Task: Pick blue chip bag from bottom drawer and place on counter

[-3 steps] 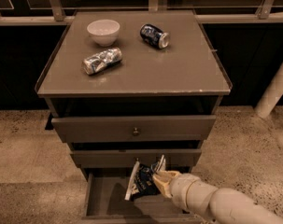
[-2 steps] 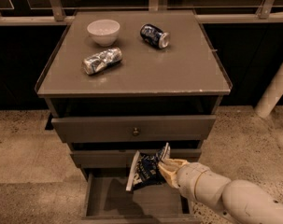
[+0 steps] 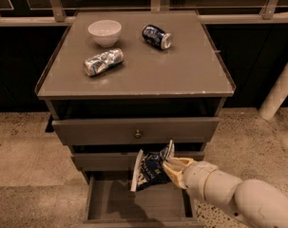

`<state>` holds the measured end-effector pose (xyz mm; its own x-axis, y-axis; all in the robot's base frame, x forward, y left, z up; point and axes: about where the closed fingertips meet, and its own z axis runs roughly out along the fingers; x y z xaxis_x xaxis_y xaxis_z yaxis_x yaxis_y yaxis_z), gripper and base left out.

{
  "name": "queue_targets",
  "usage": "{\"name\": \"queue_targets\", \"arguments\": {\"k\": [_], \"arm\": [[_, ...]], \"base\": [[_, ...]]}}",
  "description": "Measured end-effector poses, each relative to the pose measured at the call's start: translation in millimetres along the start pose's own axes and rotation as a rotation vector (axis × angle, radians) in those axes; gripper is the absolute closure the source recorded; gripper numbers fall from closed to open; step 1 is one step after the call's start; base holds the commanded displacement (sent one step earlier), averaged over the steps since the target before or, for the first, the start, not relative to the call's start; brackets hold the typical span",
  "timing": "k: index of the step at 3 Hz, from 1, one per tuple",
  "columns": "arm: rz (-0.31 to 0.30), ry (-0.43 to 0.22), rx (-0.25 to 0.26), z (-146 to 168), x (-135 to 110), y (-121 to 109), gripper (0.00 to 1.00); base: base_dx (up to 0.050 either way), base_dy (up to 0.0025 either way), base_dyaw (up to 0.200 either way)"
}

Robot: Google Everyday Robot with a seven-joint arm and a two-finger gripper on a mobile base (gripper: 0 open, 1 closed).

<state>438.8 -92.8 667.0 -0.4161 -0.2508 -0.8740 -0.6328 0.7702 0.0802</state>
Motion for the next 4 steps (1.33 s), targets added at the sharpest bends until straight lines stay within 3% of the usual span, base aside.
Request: {"name": "queue_targets", "arguments": {"k": [2, 4], "arm": [[-0.218, -0.094, -0.007, -74, -113, 16, 1.00], [-0.358, -0.149, -0.031, -131, -215, 20, 1.00]], "base": [[0.000, 0.00000, 0.000], [0.000, 0.00000, 0.000]]}}
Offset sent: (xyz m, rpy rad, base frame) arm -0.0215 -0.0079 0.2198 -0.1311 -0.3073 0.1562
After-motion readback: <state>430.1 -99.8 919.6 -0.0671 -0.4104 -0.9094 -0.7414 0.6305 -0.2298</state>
